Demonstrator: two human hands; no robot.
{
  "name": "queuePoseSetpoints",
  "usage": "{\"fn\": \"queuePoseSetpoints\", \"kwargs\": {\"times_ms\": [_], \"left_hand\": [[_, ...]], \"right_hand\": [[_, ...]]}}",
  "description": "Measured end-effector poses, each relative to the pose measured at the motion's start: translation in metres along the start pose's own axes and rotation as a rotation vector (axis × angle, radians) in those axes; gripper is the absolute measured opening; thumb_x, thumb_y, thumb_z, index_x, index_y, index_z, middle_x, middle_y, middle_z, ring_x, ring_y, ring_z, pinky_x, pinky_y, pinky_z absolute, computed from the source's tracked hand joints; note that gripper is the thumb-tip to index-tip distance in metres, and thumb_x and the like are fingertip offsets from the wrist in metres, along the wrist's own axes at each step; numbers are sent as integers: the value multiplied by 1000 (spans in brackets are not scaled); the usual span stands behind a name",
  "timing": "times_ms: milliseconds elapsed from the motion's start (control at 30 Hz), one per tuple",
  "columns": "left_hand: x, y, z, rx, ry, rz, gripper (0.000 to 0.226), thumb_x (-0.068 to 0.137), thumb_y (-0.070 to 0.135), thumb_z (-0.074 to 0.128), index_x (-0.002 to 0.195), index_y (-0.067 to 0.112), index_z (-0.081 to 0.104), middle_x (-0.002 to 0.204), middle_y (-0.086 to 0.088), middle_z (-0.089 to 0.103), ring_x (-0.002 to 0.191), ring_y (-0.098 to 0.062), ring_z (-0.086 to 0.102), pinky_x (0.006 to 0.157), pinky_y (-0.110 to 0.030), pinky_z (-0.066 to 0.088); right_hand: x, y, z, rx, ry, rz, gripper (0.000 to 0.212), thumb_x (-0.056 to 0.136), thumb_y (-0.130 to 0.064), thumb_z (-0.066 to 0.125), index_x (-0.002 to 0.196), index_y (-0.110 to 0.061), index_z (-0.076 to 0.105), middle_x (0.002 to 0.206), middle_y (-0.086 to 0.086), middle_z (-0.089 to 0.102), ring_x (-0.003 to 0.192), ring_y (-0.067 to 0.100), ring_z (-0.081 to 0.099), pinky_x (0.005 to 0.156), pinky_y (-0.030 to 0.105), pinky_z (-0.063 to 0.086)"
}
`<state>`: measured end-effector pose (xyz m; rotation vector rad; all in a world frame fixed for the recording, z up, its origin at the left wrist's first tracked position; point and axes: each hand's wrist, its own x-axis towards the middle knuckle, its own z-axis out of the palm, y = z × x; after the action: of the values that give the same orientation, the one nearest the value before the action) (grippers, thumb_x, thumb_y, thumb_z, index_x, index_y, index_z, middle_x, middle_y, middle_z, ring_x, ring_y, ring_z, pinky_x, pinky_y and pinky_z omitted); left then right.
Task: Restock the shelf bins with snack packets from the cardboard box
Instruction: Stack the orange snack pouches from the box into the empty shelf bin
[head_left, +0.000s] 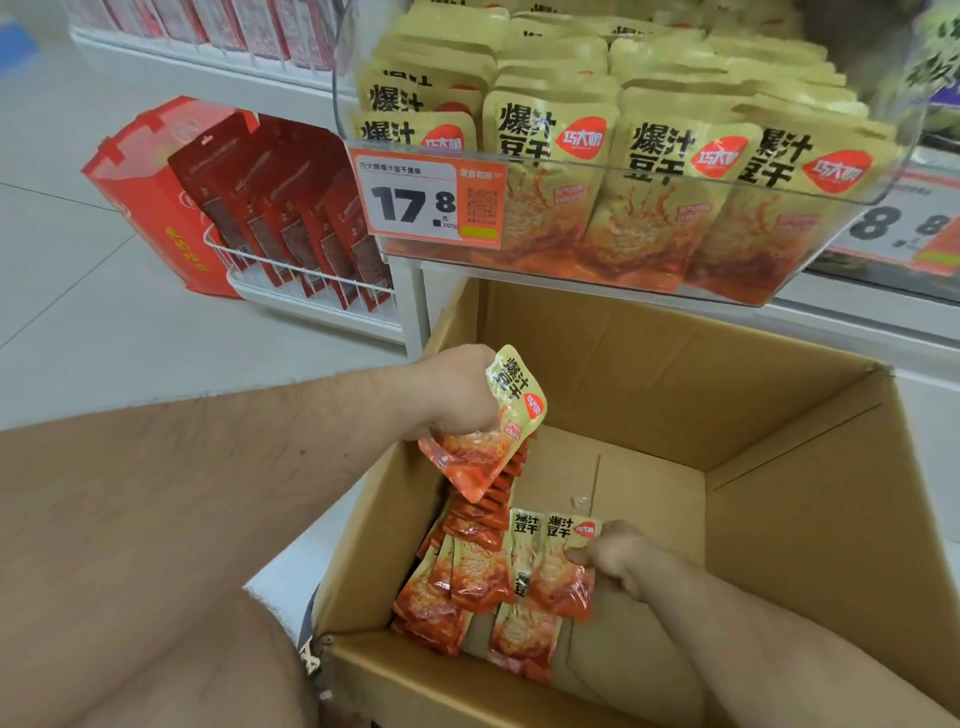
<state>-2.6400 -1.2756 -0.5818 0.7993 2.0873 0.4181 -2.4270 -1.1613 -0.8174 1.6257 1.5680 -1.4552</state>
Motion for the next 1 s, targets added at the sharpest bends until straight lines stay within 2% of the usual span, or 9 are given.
{"fn": "queuePoseSetpoints", "kwargs": {"times_ms": [167, 267, 333, 433, 533, 600, 667, 800, 1000], "left_hand": [[-13, 1, -10, -182, -7, 45, 38, 92, -3, 55, 119, 22, 45, 93, 0, 58, 73, -15, 55, 50, -22, 40], [-24, 4, -10, -253, -47, 104, 31, 89, -6, 51, 115, 12, 56, 101, -12, 65, 76, -23, 60, 58, -28, 45], [-33, 9, -9, -366, -100, 136, 31, 91, -6, 47, 113, 10, 62, 110, -16, 70, 92, -32, 68, 77, -44, 56], [-47, 18, -9, -581, -114, 187, 23, 102, 10, 44, 107, 10, 66, 109, -13, 73, 98, -28, 70, 95, -45, 52], [-61, 23, -11, -678, -141, 233, 28, 107, 29, 40, 110, 12, 63, 110, -13, 73, 101, -27, 71, 97, -45, 53], [-67, 23, -12, -595, -137, 312, 14, 104, 19, 49, 111, 16, 61, 113, -12, 72, 105, -27, 69, 97, -46, 54], [-73, 23, -13, -528, -78, 340, 25, 99, 10, 58, 121, 19, 54, 115, -8, 70, 106, -26, 68, 95, -48, 54], [-79, 27, -20, -542, -16, 397, 31, 97, 6, 58, 115, 31, 51, 112, 0, 69, 105, -18, 66, 97, -45, 53], [-90, 42, -38, -583, -21, 497, 28, 99, 6, 56, 116, 26, 49, 113, 0, 68, 107, -16, 65, 98, -43, 53]], "right_hand": [[-80, -46, -66, 526, -370, -383, 51, 70, -24, 84, 114, -7, 63, 105, 12, 72, 89, 22, 65, 72, 30, 44], [-141, -78, -67, 525, -438, -591, 67, 58, -35, 92, 112, -7, 64, 105, 13, 70, 87, 21, 65, 76, 33, 41], [-174, -94, -58, 485, -361, -669, 46, 68, -29, 85, 105, -9, 65, 94, 8, 72, 73, 14, 61, 63, 27, 37], [-213, -109, -48, 467, -156, -705, 14, 85, -13, 73, 98, -11, 67, 86, 5, 74, 61, 9, 54, 55, 24, 33], [-239, -115, -45, 457, -35, -741, 11, 87, -8, 71, 96, -9, 67, 85, 8, 75, 59, 11, 57, 50, 19, 36], [-252, -118, -45, 453, 12, -772, 9, 86, -1, 70, 92, -6, 66, 71, 2, 73, 50, 5, 60, 43, 15, 39], [-262, -122, -43, 441, 72, -798, 12, 84, 1, 73, 88, -6, 64, 63, -2, 70, 47, 2, 60, 41, 13, 40], [-273, -131, -45, 426, 239, -792, 33, 76, -15, 84, 94, -10, 57, 82, 5, 73, 64, 13, 62, 48, 23, 42], [-297, -145, -60, 248, 100, -844, 11, 86, -19, 73, 95, -14, 72, 80, 0, 74, 54, 9, 48, 47, 21, 33]]}}
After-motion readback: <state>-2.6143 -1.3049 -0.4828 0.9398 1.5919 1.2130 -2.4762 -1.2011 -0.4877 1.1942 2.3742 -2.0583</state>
